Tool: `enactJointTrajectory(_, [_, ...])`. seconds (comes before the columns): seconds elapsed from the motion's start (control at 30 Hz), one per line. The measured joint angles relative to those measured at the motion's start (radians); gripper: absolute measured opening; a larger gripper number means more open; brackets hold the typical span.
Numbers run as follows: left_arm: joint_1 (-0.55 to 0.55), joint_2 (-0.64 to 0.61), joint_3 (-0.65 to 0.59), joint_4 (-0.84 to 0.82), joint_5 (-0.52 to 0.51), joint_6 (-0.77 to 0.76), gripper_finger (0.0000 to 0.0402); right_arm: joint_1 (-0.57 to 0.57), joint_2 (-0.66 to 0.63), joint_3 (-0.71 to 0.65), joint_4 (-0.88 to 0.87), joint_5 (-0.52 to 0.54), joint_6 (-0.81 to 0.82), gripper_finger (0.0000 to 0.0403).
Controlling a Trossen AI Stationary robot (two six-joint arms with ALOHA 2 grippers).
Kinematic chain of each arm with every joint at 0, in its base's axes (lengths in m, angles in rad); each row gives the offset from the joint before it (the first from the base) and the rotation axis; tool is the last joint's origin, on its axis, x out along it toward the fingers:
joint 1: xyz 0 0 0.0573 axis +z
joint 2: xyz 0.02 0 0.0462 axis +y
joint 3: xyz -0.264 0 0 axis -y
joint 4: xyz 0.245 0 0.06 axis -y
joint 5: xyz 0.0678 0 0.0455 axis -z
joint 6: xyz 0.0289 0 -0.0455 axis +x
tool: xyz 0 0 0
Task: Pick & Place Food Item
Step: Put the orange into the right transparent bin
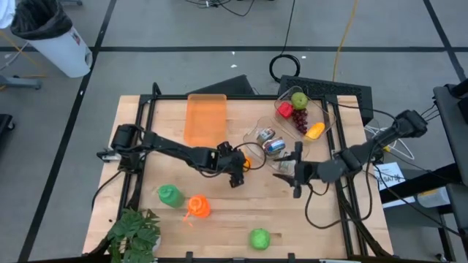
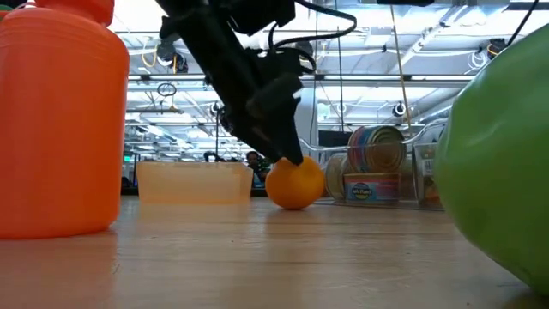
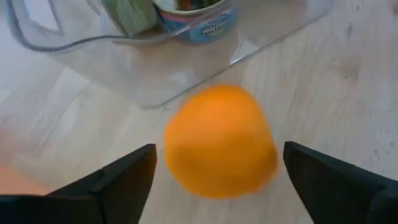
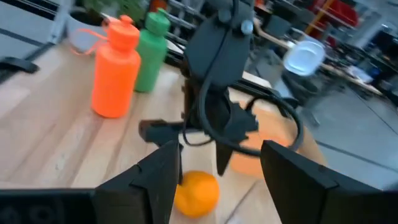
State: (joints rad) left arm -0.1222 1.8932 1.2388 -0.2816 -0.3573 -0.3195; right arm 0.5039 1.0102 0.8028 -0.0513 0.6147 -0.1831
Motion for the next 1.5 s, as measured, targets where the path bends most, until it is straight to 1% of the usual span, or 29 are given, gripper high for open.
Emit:
enactJointTrajectory(0.1, [0.004, -0.010, 0.001, 0.013, 0.004, -0.008, 0.0381, 0.027, 0.008, 0.000, -0.035, 0.066, 0.049, 0.0210])
enactJointTrajectory(0.13, [0.004, -0.010, 0.002, 0.020, 0.007, -0.008, 0.0384, 0.031, 0.008, 0.000, -0.045, 0.069, 0.065, 0.0210])
enactJointTrajectory(0.2, [0.005, -0.008, 0.001, 0.030, 0.046, -0.004, 0.0387, 0.036, 0.008, 0.000, -0.047, 0.069, 0.073, 0.0210])
enactJointTrajectory(0.27, [0.009, 0.003, 0.001, 0.074, 0.086, -0.004, 0.0386, 0.040, 0.007, 0.000, -0.042, 0.068, 0.069, 0.0210])
enactJointTrajectory(0.3, [0.010, 0.005, 0.001, 0.082, 0.093, -0.004, 0.0385, 0.042, 0.007, 0.000, -0.042, 0.068, 0.069, 0.0210])
enactJointTrajectory(0.43, [0.015, 0.025, 0.002, 0.117, 0.082, 0.013, 0.0382, 0.041, 0.007, 0.000, -0.051, 0.066, 0.067, 0.0209])
enactJointTrajectory(0.67, [0.028, 0.082, 0.000, 0.178, 0.094, 0.060, 0.0381, 0.041, 0.007, 0.000, -0.048, 0.065, 0.071, 0.0208])
enactJointTrajectory(0.83, [0.040, 0.111, 0.002, 0.144, 0.096, 0.048, 0.0380, 0.041, 0.007, -0.001, -0.047, 0.065, 0.084, 0.0208])
enactJointTrajectory(0.9, [0.043, 0.116, 0.002, 0.129, 0.094, 0.041, 0.0375, 0.041, 0.007, -0.001, -0.042, 0.065, 0.086, 0.0208])
enactJointTrajectory(1.0, [0.043, 0.124, 0.004, 0.117, 0.096, 0.026, 0.0353, 0.041, 0.007, -0.001, -0.043, 0.065, 0.093, 0.0208])
enactJointTrajectory(1.03, [0.043, 0.123, 0.003, 0.116, 0.107, 0.026, 0.0344, 0.041, 0.007, -0.001, -0.043, 0.065, 0.108, 0.0208])
enactJointTrajectory(1.1, [0.045, 0.121, 0.003, 0.115, 0.132, 0.025, 0.0325, 0.041, 0.007, -0.001, -0.057, 0.056, 0.195, 0.0208])
enactJointTrajectory(1.17, [0.044, 0.106, 0.002, 0.107, 0.143, 0.029, 0.0318, 0.041, 0.007, -0.002, -0.076, 0.007, 0.287, 0.0208])
enactJointTrajectory(1.27, [0.034, 0.059, -0.005, 0.080, 0.155, 0.054, 0.0318, 0.034, 0.007, -0.022, -0.082, -0.076, 0.326, 0.0207])
enactJointTrajectory(1.4, [0.012, -0.045, -0.003, 0.129, 0.140, 0.099, 0.0334, 0.032, 0.007, -0.029, -0.079, -0.087, 0.299, 0.0201])
enactJointTrajectory(1.5, [-0.011, -0.116, 0.000, 0.204, 0.135, 0.141, 0.0333, 0.032, 0.007, -0.029, -0.062, -0.090, 0.265, 0.0196])
